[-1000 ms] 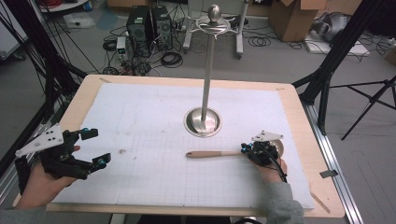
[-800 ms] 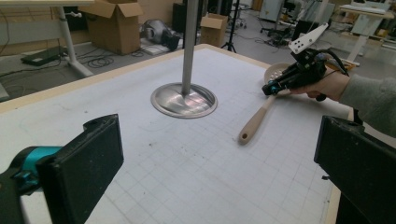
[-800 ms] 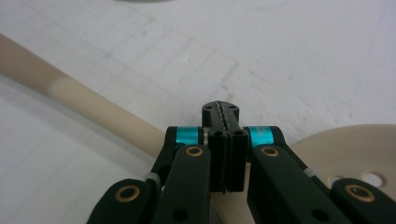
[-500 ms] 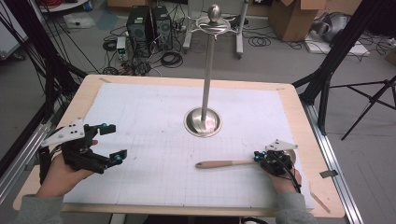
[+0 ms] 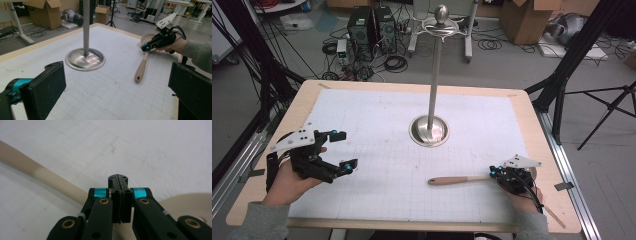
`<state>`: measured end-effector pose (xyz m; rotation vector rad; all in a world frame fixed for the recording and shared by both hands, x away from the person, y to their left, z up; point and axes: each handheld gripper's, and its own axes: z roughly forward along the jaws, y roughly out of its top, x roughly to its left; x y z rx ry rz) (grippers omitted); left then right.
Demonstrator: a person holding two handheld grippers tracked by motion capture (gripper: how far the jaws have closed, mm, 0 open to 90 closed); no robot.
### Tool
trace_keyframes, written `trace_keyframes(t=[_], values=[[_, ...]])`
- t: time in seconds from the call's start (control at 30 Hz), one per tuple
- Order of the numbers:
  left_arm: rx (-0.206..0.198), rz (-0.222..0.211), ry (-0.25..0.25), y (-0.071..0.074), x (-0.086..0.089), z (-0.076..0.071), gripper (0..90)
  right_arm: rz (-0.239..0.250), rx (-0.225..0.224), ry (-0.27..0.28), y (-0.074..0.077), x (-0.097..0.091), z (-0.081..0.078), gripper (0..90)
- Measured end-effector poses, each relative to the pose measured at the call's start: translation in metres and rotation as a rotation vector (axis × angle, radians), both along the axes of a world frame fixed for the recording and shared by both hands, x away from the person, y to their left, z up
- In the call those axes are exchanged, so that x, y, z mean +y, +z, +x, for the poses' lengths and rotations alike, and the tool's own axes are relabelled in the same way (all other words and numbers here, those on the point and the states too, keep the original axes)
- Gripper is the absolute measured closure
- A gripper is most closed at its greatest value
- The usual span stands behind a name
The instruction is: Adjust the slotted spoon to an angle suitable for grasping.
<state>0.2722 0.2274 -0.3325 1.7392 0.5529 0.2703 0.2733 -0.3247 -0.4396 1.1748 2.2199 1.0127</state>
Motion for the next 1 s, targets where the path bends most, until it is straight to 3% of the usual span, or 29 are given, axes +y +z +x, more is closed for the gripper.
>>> trace_keyframes(t=[0.1, 0.13, 0.17, 0.3, 0.47, 0.53, 0.6, 0.63, 0.9, 1.0], values=[[0.001, 0.0, 0.006, 0.0, 0.002, 0.0, 1.7, 0.067, -0.043, 0.064, 0.013, 0.013, -0.004, 90.0], [0.001, -0.002, 0.005, 0.0, 0.002, 0.0, 1.7, 0.067, -0.043, 0.064, 0.013, 0.013, -0.004, 90.0], [0.0, -0.004, 0.007, 0.001, 0.003, 0.0, 1.8, 0.104, -0.06, 0.109, 0.018, 0.022, -0.006, 90.0], [-0.005, -0.01, 0.009, 0.002, 0.004, -0.001, 1.7, 0.136, -0.052, 0.155, 0.021, 0.032, -0.008, 90.0], [-0.002, -0.016, 0.012, 0.002, 0.006, -0.002, 1.7, 0.138, -0.013, 0.231, 0.016, 0.051, -0.011, 90.0], [-0.003, -0.014, 0.014, 0.002, 0.007, -0.001, 1.7, 0.124, -0.003, 0.301, 0.011, 0.064, -0.012, 90.0], [-0.003, -0.013, 0.016, 0.002, 0.007, -0.001, 1.7, 0.12, 0.003, 0.316, 0.009, 0.068, -0.012, 90.0], [-0.002, -0.013, 0.017, 0.001, 0.008, -0.001, 1.7, 0.128, 0.019, 0.353, 0.005, 0.076, -0.012, 90.0], [-0.006, -0.016, 0.025, 0.003, 0.011, -0.004, 1.7, 0.085, 0.045, 0.436, -0.002, 0.097, -0.013, 90.0], [-0.006, -0.016, 0.03, 0.002, 0.013, -0.005, 1.8, 0.071, 0.056, 0.438, -0.005, 0.099, -0.01, 90.0]])
